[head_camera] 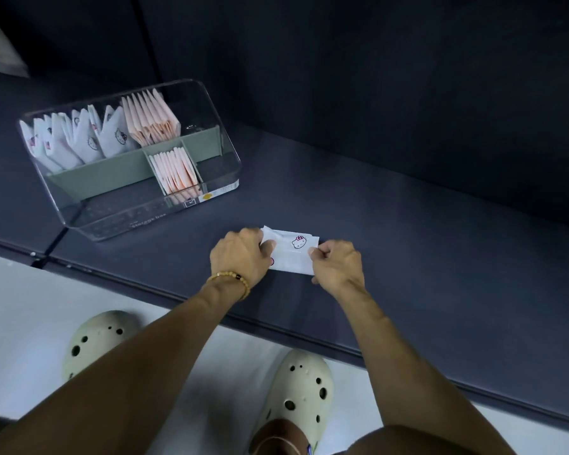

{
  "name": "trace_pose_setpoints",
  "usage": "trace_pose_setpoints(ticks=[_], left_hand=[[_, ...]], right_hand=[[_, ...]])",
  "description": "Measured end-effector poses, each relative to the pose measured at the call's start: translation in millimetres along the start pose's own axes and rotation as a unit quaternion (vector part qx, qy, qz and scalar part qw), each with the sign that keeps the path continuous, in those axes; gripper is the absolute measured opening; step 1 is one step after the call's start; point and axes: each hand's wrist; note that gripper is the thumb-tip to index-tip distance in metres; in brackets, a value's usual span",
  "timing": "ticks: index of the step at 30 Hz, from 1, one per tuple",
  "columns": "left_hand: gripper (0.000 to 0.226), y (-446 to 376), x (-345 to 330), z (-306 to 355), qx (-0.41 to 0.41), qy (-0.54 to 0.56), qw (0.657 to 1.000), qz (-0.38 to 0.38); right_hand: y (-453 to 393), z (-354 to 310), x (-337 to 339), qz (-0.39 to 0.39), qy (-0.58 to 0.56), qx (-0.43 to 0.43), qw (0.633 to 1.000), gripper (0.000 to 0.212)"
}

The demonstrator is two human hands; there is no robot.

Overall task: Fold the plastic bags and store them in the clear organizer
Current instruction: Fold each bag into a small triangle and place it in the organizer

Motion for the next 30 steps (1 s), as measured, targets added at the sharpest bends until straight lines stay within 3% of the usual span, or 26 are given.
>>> trace_pose_setpoints(ticks=[3,5,8,10,11,13,15,17,18,21,25,30], left_hand=[[0.028,-2,0,3,0.038,-0.036,0.999,0.013],[0.022,2,1,4,0.023,-0.048,0.996,0.067],[0.038,8,-5,1,-0.170,-0.085,0.966,0.174],[0.043,9,-14,-5,-0.314,-0.098,0.926,0.183],[0.042,11,-17,-9,-0.339,-0.102,0.921,0.165],[0.044,14,-22,-15,-0.328,-0.105,0.929,0.133],[0.045,17,-23,-19,-0.313,-0.116,0.933,0.133],[0.045,19,-21,-18,-0.309,-0.116,0.934,0.139],[0.045,20,-21,-18,-0.308,-0.112,0.934,0.142],[0.045,22,-19,-18,-0.300,-0.109,0.939,0.129],[0.044,17,-12,-11,-0.301,-0.165,0.931,0.125],[0.052,2,-27,24,-0.322,-0.129,0.934,0.088]], right_hand=[[-3,-2,-5,0.025,0.019,-0.013,0.999,0.021],[-4,-3,-8,0.027,0.037,-0.011,0.999,0.017],[-6,-4,-12,0.034,0.065,-0.003,0.997,0.017],[-7,-4,-12,0.041,0.071,-0.004,0.997,0.018],[-7,-4,-13,0.045,0.076,-0.002,0.996,0.018],[-4,-2,-14,0.072,0.132,0.053,0.987,0.019],[2,4,-14,0.104,0.223,0.210,0.946,0.022],[4,17,-12,0.081,0.266,0.328,0.903,0.033],[2,25,-11,0.050,0.278,0.343,0.896,0.039],[-3,42,-10,-0.013,0.294,0.307,0.905,0.048],[-4,45,-15,-0.019,0.310,0.297,0.903,0.051],[-7,46,-14,-0.033,0.310,0.278,0.908,0.054]])
Point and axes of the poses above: each hand's wrist, its own y-axis away from the middle knuckle, its own x-axis out of the back of the hand, z = x × y, and after that the axes turned 13 degrees about -y, right-handed
